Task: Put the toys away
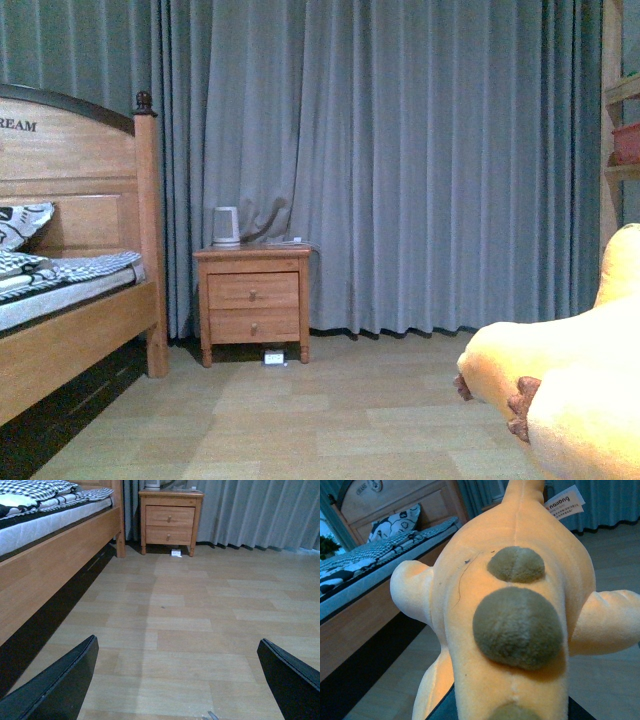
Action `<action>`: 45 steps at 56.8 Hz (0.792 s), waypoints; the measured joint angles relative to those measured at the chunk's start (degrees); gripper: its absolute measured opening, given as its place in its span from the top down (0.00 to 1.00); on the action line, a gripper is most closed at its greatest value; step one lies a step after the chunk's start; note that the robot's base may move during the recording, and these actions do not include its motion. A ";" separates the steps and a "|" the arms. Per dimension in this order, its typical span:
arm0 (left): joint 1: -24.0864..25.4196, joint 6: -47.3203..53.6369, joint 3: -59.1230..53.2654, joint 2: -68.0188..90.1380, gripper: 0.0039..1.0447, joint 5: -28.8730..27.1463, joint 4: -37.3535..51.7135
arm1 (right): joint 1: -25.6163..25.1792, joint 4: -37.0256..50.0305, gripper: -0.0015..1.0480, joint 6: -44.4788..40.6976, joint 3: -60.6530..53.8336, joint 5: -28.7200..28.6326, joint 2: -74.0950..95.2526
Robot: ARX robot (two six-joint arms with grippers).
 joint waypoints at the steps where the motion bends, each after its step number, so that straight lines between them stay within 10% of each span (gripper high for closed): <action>1: 0.00 0.02 0.00 0.00 0.05 0.00 0.00 | 0.00 0.00 0.84 0.00 0.00 0.00 0.00; 45: 0.00 0.00 0.00 0.00 0.05 0.00 0.00 | 0.00 0.00 0.84 0.00 0.00 -0.02 0.00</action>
